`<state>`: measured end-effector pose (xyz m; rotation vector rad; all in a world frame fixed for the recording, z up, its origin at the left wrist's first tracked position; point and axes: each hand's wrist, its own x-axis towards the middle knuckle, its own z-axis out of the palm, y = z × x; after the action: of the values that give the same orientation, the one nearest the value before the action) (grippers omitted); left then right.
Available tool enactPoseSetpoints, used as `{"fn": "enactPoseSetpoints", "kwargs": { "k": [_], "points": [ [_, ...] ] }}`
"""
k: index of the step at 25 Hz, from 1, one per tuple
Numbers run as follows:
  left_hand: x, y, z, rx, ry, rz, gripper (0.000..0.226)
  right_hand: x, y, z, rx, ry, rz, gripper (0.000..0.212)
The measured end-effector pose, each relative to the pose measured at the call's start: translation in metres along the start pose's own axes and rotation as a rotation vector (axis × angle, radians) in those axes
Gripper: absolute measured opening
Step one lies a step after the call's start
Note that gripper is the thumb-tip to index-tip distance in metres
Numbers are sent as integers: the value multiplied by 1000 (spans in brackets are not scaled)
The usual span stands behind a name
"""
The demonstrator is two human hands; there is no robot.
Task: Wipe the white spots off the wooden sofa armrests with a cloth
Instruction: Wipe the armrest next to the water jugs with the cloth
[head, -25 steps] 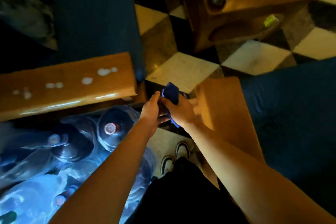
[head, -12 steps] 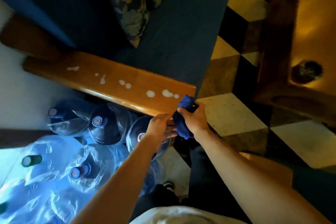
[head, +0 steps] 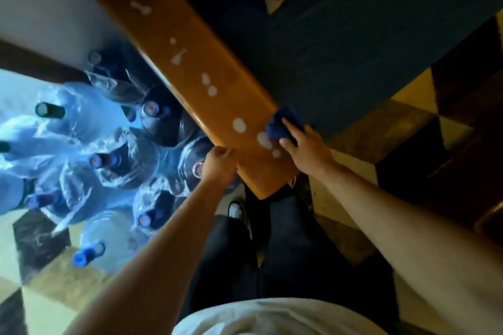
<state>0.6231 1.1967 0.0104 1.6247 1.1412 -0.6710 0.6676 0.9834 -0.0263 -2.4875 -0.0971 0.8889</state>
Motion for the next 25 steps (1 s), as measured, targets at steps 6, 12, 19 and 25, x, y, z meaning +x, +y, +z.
{"fn": "enactPoseSetpoints", "kwargs": {
  "k": [6, 12, 19, 25],
  "points": [
    [46, -34, -2, -298, 219, 34, 21, 111, -46, -2, 124, -63, 57, 59],
    [98, -74, 9, -523, 315, -72, 53, 169, -47, -18, 599, -203, 56, 52],
    [75, -84, 29, -652, 139, -146, 57, -20, 57, 11, 491, -20, 52, 47],
    [69, -88, 28, -641, 110, -49, 57, 0, 23, 23, 142, 138, -109, 62]
  ]
}}
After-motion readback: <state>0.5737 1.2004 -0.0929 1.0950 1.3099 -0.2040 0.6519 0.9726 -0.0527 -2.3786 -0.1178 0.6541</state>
